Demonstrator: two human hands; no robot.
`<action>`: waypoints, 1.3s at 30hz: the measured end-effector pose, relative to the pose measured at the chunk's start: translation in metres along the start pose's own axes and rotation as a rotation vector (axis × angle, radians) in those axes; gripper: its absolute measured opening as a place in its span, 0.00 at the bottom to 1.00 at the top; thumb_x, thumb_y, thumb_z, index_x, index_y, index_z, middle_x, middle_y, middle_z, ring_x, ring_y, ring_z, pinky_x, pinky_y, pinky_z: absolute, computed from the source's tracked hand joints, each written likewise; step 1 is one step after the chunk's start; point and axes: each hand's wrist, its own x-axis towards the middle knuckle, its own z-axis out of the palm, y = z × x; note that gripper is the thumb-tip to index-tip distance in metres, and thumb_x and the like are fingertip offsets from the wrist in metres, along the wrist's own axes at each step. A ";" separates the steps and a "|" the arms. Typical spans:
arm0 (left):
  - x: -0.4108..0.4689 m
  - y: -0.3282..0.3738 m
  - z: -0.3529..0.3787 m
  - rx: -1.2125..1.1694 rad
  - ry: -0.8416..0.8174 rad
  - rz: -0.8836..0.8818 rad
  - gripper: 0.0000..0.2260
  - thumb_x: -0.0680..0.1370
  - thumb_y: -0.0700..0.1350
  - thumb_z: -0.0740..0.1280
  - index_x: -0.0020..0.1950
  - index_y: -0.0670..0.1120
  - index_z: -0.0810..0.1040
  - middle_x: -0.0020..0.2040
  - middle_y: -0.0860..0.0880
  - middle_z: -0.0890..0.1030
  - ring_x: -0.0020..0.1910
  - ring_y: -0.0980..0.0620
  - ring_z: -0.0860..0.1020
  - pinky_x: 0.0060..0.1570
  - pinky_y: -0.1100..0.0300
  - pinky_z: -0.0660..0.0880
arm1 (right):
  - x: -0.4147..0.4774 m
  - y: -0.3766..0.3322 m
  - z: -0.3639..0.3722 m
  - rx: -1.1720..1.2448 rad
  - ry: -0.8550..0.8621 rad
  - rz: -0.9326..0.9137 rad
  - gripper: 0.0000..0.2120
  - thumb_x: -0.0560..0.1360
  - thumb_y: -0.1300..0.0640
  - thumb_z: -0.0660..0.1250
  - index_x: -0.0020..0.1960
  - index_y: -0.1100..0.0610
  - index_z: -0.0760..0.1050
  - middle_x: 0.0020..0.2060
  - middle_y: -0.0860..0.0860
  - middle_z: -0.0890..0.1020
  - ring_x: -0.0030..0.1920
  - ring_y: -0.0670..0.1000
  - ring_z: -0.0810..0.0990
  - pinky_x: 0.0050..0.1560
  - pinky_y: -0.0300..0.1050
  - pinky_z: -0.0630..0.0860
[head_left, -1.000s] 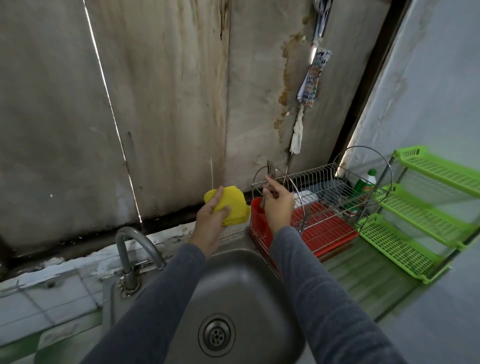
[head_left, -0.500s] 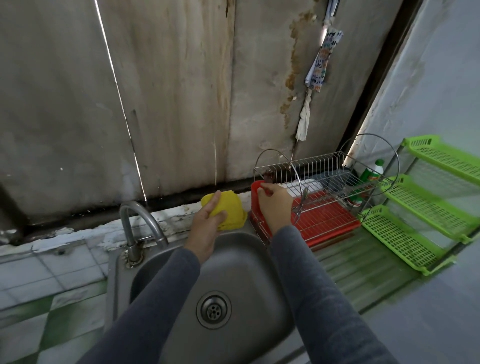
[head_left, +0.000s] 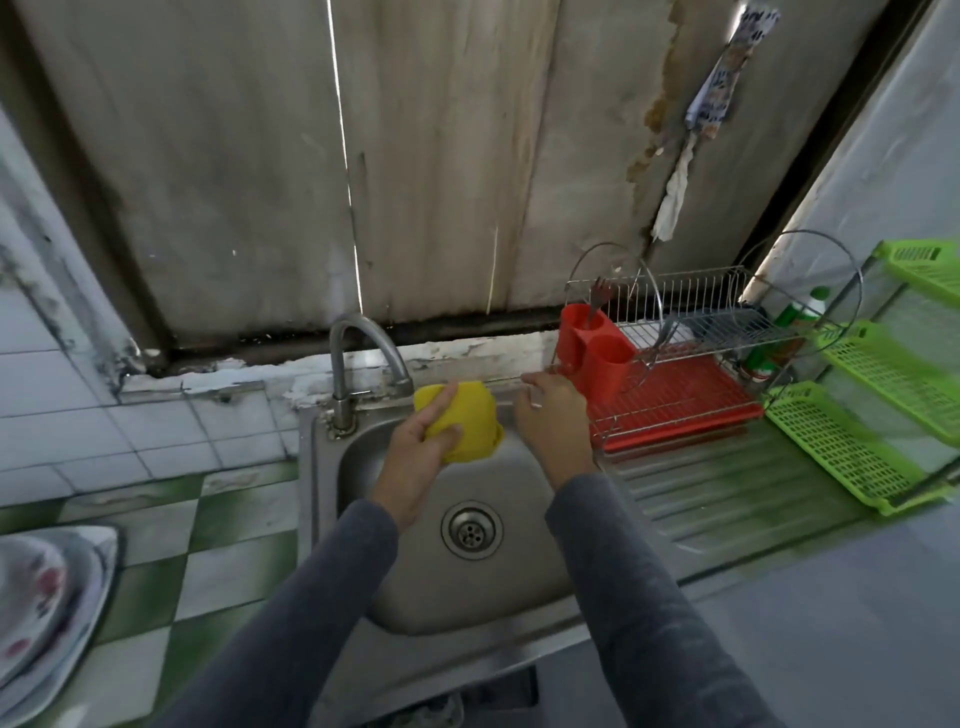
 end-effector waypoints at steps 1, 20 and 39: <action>-0.008 -0.003 -0.009 0.021 0.008 -0.002 0.25 0.80 0.34 0.64 0.73 0.55 0.71 0.67 0.54 0.70 0.55 0.61 0.74 0.61 0.54 0.75 | -0.010 -0.003 0.007 -0.010 -0.040 0.004 0.11 0.78 0.63 0.64 0.57 0.65 0.81 0.54 0.62 0.83 0.55 0.60 0.80 0.56 0.47 0.73; -0.203 -0.044 -0.243 0.009 0.443 -0.093 0.25 0.80 0.34 0.64 0.71 0.57 0.73 0.69 0.48 0.73 0.63 0.48 0.74 0.60 0.55 0.74 | -0.217 -0.123 0.169 -0.200 -0.683 -0.155 0.12 0.80 0.57 0.61 0.51 0.63 0.81 0.51 0.61 0.82 0.53 0.62 0.80 0.48 0.48 0.73; -0.271 -0.009 -0.418 -0.259 0.865 -0.032 0.24 0.80 0.31 0.62 0.74 0.49 0.71 0.68 0.51 0.73 0.58 0.53 0.77 0.59 0.54 0.76 | -0.291 -0.268 0.326 -0.066 -1.015 -0.464 0.13 0.79 0.58 0.60 0.54 0.63 0.80 0.55 0.61 0.83 0.56 0.62 0.79 0.55 0.54 0.77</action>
